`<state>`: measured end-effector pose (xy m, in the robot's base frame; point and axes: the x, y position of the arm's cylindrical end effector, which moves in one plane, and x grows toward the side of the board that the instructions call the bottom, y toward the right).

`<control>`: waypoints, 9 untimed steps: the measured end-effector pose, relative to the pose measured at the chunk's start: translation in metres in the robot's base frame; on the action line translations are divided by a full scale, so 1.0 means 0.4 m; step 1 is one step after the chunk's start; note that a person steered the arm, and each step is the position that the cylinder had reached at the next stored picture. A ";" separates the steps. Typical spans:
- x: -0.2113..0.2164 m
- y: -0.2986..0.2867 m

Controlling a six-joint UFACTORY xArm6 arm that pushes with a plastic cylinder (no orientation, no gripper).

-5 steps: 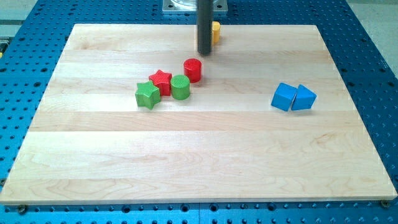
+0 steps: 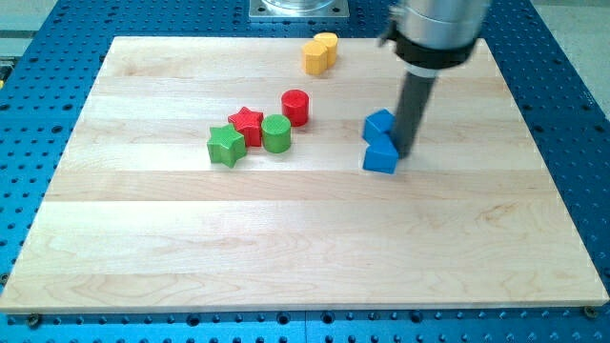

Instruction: Move blue blocks towards the yellow blocks

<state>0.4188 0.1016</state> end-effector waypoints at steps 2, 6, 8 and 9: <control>-0.200 -0.125; -0.306 -0.134; -0.118 0.099; 0.194 0.059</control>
<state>0.4964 0.1251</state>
